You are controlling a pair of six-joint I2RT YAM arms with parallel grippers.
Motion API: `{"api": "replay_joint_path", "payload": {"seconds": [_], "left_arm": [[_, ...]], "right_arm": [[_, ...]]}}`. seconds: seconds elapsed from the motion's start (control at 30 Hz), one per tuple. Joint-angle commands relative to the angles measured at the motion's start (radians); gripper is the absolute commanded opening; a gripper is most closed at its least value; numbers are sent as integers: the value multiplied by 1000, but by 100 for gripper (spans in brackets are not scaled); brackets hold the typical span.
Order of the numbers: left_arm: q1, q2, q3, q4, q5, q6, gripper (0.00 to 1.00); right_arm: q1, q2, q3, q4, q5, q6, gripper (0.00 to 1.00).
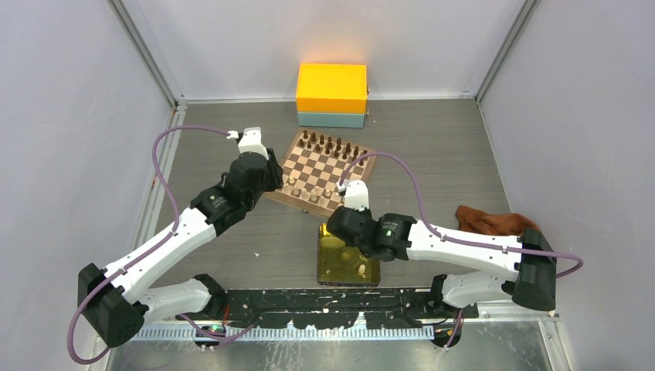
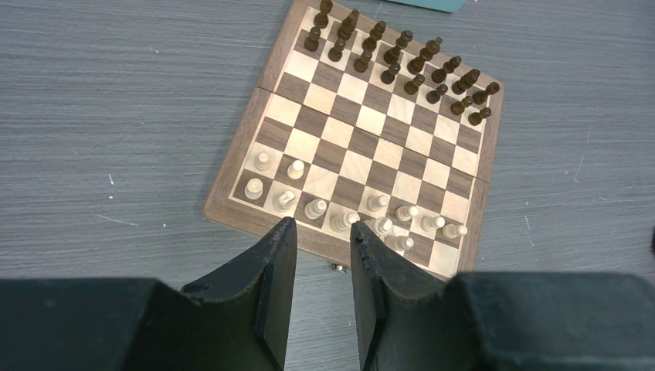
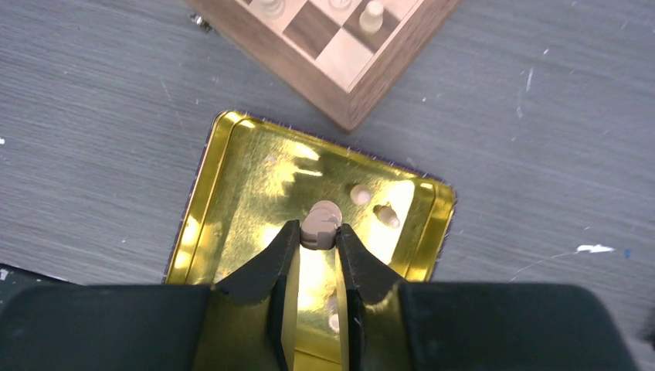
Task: Set up the chess pieces on the board
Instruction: Place the chess piece on the chessboard.
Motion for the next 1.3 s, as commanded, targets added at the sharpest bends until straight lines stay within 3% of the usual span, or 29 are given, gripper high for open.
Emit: {"api": "replay_joint_path", "payload": {"seconds": [0.0, 0.5, 1.03, 1.27], "left_arm": [[-3, -22, 11, 52, -21, -14, 33], [-3, -29, -5, 61, -12, -22, 33], [-3, -61, -44, 74, -34, -24, 33], [-3, -97, -74, 85, -49, -36, 33]], "right_arm": [[-74, -17, 78, 23, -41, -204, 12], [-322, 161, 219, 150, -378, -565, 11], [-434, 321, 243, 306, -653, -712, 11], [-454, 382, 257, 333, -690, -736, 11]]}}
